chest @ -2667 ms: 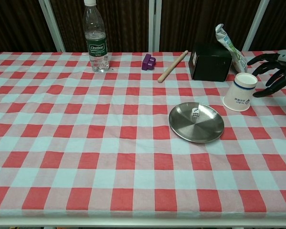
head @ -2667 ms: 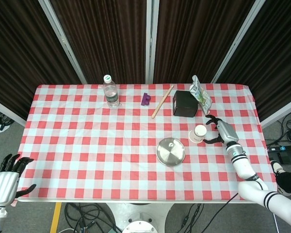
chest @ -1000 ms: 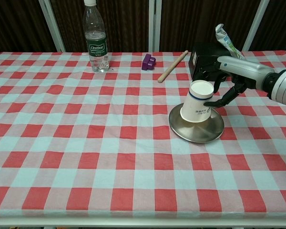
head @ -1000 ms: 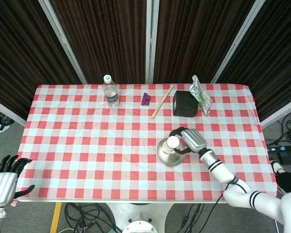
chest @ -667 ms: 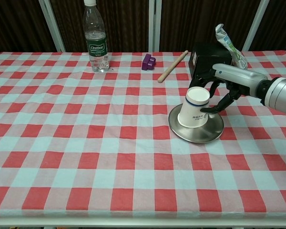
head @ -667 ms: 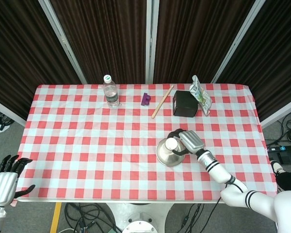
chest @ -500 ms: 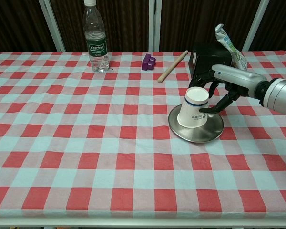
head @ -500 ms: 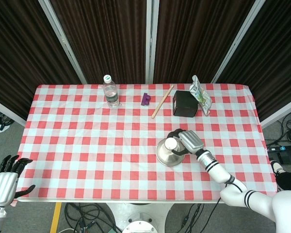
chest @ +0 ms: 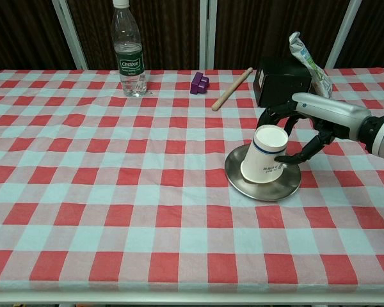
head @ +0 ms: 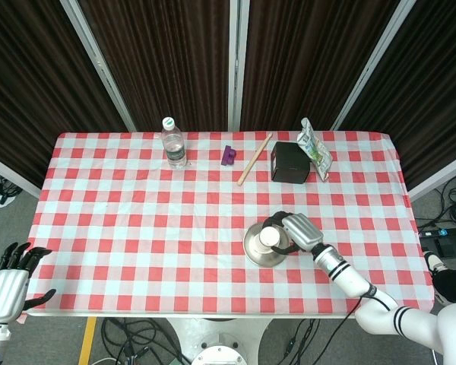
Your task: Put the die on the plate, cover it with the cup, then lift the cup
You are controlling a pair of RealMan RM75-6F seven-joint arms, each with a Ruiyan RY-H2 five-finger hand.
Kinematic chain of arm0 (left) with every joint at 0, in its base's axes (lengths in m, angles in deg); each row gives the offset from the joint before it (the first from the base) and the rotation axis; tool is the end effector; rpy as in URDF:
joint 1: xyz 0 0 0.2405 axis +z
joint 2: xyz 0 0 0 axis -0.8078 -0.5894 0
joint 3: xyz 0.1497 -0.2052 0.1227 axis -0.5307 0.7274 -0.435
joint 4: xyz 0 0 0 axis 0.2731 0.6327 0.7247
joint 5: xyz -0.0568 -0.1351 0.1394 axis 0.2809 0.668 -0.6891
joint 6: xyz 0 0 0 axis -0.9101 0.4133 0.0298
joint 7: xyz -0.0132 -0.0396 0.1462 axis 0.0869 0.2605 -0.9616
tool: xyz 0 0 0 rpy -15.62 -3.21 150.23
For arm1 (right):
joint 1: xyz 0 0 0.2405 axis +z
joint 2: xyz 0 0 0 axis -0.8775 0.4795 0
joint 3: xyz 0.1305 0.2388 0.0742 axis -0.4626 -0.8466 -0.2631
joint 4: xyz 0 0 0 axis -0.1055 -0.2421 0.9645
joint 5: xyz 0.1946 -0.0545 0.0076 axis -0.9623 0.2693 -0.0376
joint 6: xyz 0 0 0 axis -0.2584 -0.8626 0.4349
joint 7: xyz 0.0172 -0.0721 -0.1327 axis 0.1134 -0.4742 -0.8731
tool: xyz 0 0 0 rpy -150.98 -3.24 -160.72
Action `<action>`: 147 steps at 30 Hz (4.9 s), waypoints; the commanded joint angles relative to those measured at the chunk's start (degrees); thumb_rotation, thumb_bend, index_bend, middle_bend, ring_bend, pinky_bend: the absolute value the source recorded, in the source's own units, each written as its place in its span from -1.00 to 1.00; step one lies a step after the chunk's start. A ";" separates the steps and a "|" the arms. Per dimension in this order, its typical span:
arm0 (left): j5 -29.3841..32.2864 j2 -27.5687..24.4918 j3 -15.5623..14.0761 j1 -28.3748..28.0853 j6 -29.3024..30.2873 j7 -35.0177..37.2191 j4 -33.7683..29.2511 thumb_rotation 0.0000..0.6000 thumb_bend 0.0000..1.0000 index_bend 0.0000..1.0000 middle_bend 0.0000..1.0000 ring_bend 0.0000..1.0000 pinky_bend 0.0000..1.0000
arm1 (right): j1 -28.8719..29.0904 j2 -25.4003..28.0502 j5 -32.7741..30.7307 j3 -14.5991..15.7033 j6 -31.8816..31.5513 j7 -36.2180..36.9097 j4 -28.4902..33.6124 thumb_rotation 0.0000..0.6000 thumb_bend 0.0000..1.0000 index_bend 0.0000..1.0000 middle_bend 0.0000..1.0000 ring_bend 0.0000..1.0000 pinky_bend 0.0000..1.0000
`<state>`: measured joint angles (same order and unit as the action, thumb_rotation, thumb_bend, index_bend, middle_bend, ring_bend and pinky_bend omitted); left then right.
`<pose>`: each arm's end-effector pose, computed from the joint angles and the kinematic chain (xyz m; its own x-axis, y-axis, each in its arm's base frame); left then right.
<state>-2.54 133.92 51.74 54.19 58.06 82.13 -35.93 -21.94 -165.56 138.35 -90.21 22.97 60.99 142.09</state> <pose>-0.3491 0.1434 0.1450 0.4413 0.0580 0.8955 0.8972 -0.0094 -0.4416 -0.2259 -0.3564 -0.0233 0.2016 -0.4514 0.8692 -0.9170 -0.3989 0.0055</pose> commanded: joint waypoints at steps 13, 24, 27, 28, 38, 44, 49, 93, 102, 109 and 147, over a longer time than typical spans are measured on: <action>0.04 -0.10 -0.07 0.13 0.11 -0.24 -0.23 1.00 -1.00 -0.50 -0.55 -0.78 -0.83 | 0.02 0.20 3.35 2.68 -1.92 2.43 0.54 1.00 -0.69 -0.26 -0.18 -0.52 -0.30; 0.35 -0.12 -0.05 0.42 0.32 -0.13 -0.18 1.00 -1.00 -0.50 -0.55 -0.78 -0.83 | 1.03 -2.55 0.26 0.26 -0.23 0.96 -4.61 1.00 -0.69 -0.26 -0.18 -0.52 -0.30; 0.25 -0.03 -0.09 0.39 0.28 -0.12 -0.08 1.00 -1.00 -0.50 -0.55 -0.78 -0.83 | 0.85 -1.76 2.03 1.53 -1.35 2.63 -2.45 1.00 -0.69 -0.26 -0.18 -0.52 -0.30; 0.19 0.00 -0.11 0.35 0.23 -0.15 -0.05 1.00 -1.00 -0.50 -0.55 -0.78 -0.83 | 0.81 -1.58 2.53 1.89 -1.67 2.83 -1.94 1.00 -0.69 -0.26 -0.18 -0.52 -0.30; 0.22 0.07 -0.10 0.29 0.09 0.09 0.14 1.00 -1.00 -0.50 -0.55 -0.78 -0.83 | 1.15 -2.42 1.70 1.31 -1.44 1.69 -3.29 1.00 -0.69 -0.26 -0.18 -0.52 -0.30; 0.29 0.21 -0.07 0.34 0.12 0.16 0.25 1.00 -1.00 -0.50 -0.55 -0.78 -0.83 | 0.85 -0.78 4.38 3.35 -3.19 2.64 -0.75 1.00 -0.68 -0.26 -0.17 -0.52 -0.30; 0.18 0.26 -0.12 0.32 0.11 0.11 0.27 1.00 -1.00 -0.50 -0.55 -0.78 -0.83 | 0.71 -1.10 2.92 2.47 -2.86 1.26 -1.67 1.00 -0.68 -0.26 -0.16 -0.52 -0.30; 0.14 0.31 -0.02 0.07 -0.14 0.00 0.27 1.00 -1.00 -0.50 -0.55 -0.78 -0.83 | -0.68 -3.86 5.38 4.61 -7.14 9.66 -7.35 1.00 -0.60 -0.23 -0.14 -0.51 -0.30; 0.51 0.33 -0.14 0.47 0.07 0.32 0.49 1.00 -1.00 -0.50 -0.55 -0.78 -0.83 | 0.06 -4.79 4.89 4.22 -5.80 10.31 -9.09 1.00 -0.60 -0.23 -0.15 -0.51 -0.30; 0.13 0.39 -0.12 0.25 0.01 0.16 0.49 1.00 -1.00 -0.50 -0.55 -0.78 -0.83 | -0.24 -4.77 5.12 4.46 -6.60 10.29 -9.16 1.00 -0.60 -0.23 -0.14 -0.51 -0.30; 0.52 0.63 -0.10 0.32 -0.16 0.45 0.82 1.00 -1.00 -0.50 -0.55 -0.78 -0.83 | -0.04 -6.11 5.24 4.48 -7.10 11.38 -10.96 1.00 -0.59 -0.21 -0.13 -0.50 -0.30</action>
<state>-2.01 134.55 51.63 54.52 57.90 82.58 -35.11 -22.12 -171.54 143.34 -85.89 16.04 72.01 131.08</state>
